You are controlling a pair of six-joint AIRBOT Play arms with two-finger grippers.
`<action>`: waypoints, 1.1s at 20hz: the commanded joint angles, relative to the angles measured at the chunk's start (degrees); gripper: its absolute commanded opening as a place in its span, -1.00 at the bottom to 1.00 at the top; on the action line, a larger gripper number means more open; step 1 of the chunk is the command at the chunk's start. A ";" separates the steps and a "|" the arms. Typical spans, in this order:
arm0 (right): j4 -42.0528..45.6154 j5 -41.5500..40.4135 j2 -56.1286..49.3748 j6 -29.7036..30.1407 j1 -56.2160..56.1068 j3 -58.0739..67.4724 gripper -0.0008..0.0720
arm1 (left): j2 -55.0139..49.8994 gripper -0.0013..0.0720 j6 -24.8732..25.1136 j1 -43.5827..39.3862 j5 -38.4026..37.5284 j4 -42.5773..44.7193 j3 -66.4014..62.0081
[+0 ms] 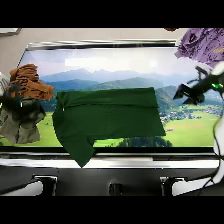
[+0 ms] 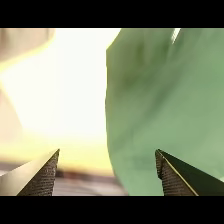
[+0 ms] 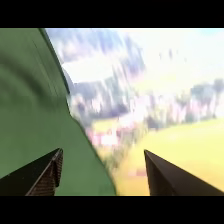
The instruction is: Fold the clothes and pants, and hang the long-sleeved shirts on hangers.
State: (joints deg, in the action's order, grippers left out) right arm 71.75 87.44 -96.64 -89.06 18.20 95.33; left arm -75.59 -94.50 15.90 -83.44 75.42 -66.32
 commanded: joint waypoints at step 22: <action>-17.25 -2.21 13.33 4.44 7.56 -20.39 0.64 | 21.92 0.93 0.63 -13.70 30.67 -32.00 53.33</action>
State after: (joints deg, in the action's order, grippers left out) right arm 54.61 85.89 -84.01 -84.62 25.74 74.96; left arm -50.22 -94.06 5.54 -57.63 42.70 -13.30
